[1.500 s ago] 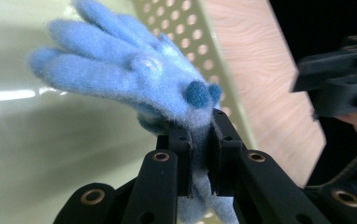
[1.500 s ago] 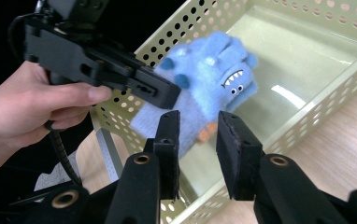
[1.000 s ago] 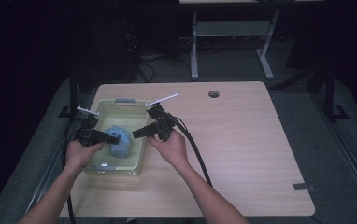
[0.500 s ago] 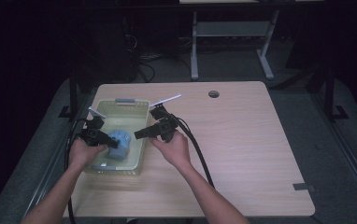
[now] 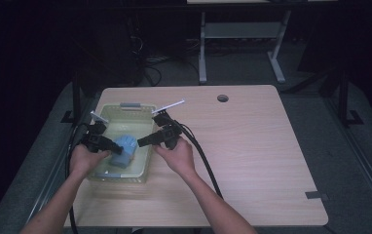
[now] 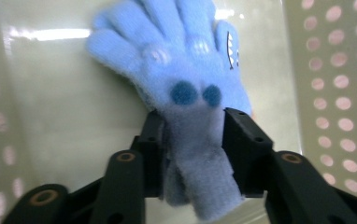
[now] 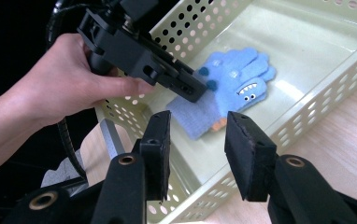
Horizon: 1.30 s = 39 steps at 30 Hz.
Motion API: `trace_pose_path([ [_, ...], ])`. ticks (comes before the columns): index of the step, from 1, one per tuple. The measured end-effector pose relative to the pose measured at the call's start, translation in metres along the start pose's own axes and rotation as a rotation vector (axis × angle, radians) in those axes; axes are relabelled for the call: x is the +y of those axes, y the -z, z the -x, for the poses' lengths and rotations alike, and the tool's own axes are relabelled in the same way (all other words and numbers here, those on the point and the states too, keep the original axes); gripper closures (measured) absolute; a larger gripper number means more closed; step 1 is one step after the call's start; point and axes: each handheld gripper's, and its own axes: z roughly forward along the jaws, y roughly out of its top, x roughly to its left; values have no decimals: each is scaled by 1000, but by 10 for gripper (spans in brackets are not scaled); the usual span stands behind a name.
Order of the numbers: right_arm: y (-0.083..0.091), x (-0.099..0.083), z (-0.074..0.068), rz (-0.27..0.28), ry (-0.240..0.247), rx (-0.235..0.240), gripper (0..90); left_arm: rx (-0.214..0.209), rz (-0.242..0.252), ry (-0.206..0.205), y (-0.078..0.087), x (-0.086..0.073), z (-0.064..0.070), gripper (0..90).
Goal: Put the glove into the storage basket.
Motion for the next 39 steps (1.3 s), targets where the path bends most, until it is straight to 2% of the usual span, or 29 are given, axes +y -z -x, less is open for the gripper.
trace_pose_path([
  [4,1,0,0,1,4,-6,603,21,41,8,10,1,0,571],
  [7,2,0,0,-2,10,-11,604,32,60,-6,13,2,1,599],
  [9,3,0,0,4,8,-10,603,64,115,-32,19,1,6,672],
  [10,4,0,0,4,10,-11,603,61,119,-36,19,2,7,709],
  [13,5,0,0,4,12,-14,602,70,92,-64,15,2,10,748],
  [14,6,-1,1,5,11,-15,602,68,79,-61,11,2,12,748],
  [18,9,-2,1,5,5,-17,599,74,24,-92,0,5,13,741],
  [21,12,-4,3,6,3,-20,598,86,-14,-85,-9,6,13,729],
  [22,13,-5,3,5,3,-23,597,88,-32,-95,-11,6,13,721],
  [26,17,-7,7,9,-3,-30,592,67,8,-75,-10,6,13,664],
  [31,22,-11,13,21,-9,-40,583,36,76,-54,2,5,14,630],
  [32,23,-12,14,14,-13,-44,580,28,91,-61,5,5,13,624],
  [39,37,-17,20,36,-28,-56,572,-28,127,-60,15,3,15,596],
])
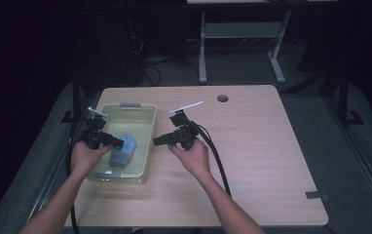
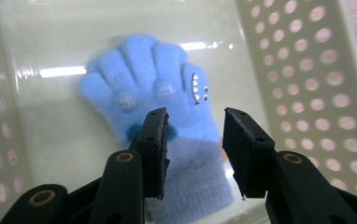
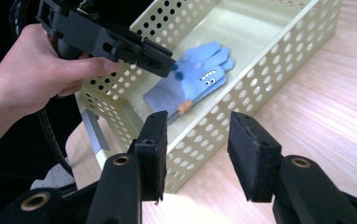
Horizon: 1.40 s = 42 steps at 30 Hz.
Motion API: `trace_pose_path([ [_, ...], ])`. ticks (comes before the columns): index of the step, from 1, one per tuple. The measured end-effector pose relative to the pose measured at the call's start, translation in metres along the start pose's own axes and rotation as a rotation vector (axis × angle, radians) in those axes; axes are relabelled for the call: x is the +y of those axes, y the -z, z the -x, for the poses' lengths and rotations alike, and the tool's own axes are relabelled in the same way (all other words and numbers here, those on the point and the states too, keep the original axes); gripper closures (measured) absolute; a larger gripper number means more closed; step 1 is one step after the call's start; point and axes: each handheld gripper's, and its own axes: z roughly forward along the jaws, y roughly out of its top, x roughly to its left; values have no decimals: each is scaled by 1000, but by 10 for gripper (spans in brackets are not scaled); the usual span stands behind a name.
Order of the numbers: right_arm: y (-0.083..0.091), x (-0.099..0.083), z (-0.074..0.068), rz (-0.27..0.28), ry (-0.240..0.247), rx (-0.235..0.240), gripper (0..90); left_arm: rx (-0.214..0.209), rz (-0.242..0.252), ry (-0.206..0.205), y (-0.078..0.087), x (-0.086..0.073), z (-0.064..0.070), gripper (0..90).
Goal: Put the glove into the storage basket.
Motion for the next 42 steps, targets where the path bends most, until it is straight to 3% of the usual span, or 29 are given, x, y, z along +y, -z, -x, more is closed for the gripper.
trace_pose_path([
  [11,20,-1,8,26,-10,-20,547,-57,76,-13,11,4,14,542],
  [30,47,-4,25,66,-38,-29,474,-119,156,-108,17,12,48,483],
  [42,68,-9,40,95,-68,-43,420,-174,197,-113,14,15,63,408],
])
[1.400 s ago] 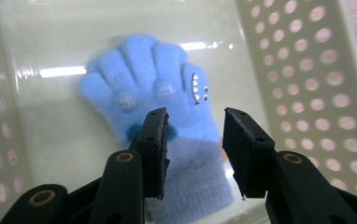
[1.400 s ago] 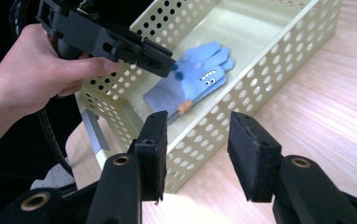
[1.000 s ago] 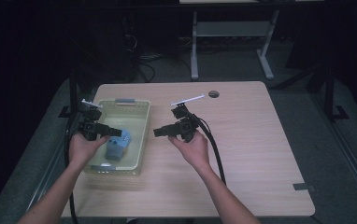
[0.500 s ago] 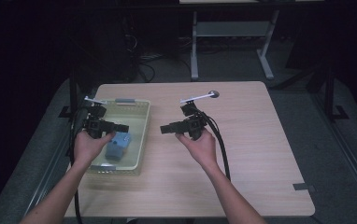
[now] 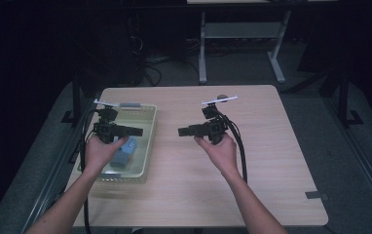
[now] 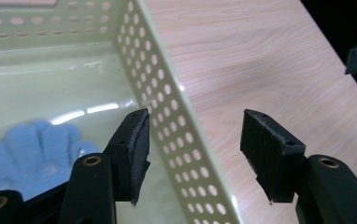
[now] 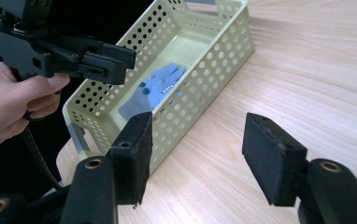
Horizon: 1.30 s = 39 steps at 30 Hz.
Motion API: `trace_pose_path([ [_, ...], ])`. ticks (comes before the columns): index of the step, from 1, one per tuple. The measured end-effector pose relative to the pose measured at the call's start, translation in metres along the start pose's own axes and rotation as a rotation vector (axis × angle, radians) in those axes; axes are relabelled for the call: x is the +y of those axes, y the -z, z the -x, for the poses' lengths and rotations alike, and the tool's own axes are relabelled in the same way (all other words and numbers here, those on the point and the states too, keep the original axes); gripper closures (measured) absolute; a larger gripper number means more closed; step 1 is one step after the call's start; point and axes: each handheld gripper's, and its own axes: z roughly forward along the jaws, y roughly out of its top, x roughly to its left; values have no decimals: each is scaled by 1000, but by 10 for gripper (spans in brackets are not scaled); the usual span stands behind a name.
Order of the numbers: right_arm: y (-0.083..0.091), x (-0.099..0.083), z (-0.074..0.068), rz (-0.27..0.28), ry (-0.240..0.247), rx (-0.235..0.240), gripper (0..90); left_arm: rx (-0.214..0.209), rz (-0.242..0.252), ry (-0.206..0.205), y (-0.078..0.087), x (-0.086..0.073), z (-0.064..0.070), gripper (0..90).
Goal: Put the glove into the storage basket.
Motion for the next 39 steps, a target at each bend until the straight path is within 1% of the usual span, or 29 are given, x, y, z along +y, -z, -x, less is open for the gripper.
trace_pose_path([
  [1,1,-1,1,-1,2,-2,416,-8,8,1,-1,1,2,402],
  [4,7,-3,6,8,-18,-4,404,-21,18,-6,-2,3,8,377],
  [9,17,-6,13,24,-21,-5,388,-41,25,-34,-7,6,17,360],
  [10,18,-6,13,23,-33,-6,388,-46,26,-34,-8,6,20,356],
  [12,21,-7,16,26,-40,-8,387,-53,25,-40,-11,7,23,345],
  [14,24,-8,20,30,-32,-13,384,-62,27,-43,-13,8,27,338],
  [15,26,-8,20,28,-41,-14,383,-64,32,-46,-14,8,28,334],
  [17,28,-8,22,38,-41,-12,382,-64,43,-54,-15,9,31,331],
  [21,34,-9,25,40,-46,-11,380,-79,60,-46,-18,10,37,318],
  [26,42,-12,31,42,-48,-15,375,-90,62,-57,-23,11,44,313],
  [33,54,-17,39,55,-65,-23,369,-106,60,-65,-30,12,54,297],
  [34,56,-17,40,55,-67,-26,368,-108,57,-73,-31,12,55,297],
  [35,57,-18,41,57,-71,-26,366,-110,57,-70,-32,12,56,297],
  [36,59,-18,42,59,-68,-26,366,-109,56,-76,-33,12,57,297],
  [39,62,-20,45,59,-72,-31,363,-111,54,-78,-35,11,60,293],
])
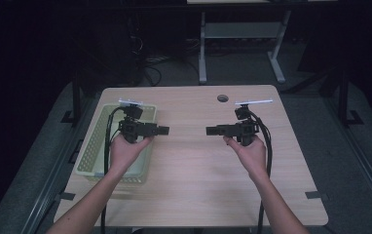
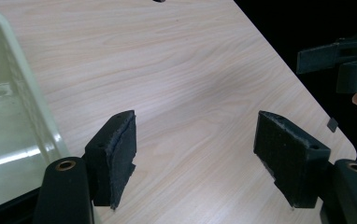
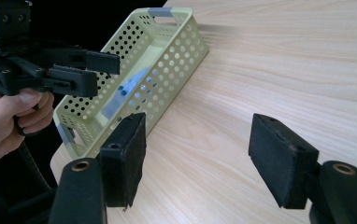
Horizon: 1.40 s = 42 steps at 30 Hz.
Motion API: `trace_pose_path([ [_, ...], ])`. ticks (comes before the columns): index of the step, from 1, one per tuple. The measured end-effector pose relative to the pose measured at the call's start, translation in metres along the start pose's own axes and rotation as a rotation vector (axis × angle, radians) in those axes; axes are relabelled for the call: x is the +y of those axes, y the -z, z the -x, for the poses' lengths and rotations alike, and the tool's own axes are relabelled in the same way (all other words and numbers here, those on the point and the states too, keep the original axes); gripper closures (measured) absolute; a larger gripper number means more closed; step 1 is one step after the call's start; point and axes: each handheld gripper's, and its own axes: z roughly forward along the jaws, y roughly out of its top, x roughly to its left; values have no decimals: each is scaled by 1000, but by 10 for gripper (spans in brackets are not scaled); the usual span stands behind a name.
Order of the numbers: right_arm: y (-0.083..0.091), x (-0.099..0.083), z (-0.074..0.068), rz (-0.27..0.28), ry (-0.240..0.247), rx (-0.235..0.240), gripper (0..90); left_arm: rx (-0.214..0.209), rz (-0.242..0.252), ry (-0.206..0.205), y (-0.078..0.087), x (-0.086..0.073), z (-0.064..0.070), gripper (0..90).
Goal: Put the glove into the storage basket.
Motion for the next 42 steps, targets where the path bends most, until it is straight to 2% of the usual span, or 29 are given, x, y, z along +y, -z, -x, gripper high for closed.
trace_pose_path([
  [6,6,-4,6,7,-15,-6,352,-15,14,-4,-5,-1,6,280],
  [18,18,-12,18,12,-31,-16,331,-37,1,-29,-16,-7,17,265],
  [25,25,-21,26,8,-50,-20,321,-48,3,-32,-19,-13,23,265],
  [36,33,-32,35,12,-60,-23,321,-74,-3,-61,-28,-23,38,265],
  [39,34,-35,37,6,-63,-27,317,-66,-16,-74,-31,-27,40,266],
  [42,35,-39,39,8,-73,-27,316,-73,-19,-69,-35,-32,40,266],
])
